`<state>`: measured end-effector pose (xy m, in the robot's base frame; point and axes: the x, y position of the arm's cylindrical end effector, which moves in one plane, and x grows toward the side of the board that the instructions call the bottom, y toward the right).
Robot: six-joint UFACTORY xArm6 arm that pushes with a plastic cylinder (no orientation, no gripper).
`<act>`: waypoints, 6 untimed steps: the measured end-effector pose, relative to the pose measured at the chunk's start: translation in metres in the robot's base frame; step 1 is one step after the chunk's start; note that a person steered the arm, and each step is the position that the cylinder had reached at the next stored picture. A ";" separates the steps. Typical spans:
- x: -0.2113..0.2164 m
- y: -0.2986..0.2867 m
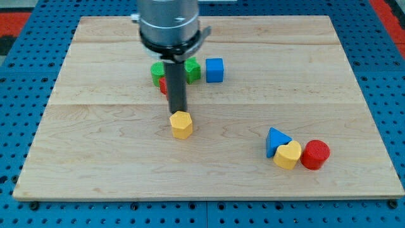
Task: Place the yellow hexagon above the blue triangle
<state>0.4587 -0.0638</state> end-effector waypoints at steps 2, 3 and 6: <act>0.041 0.049; 0.046 0.099; 0.045 0.151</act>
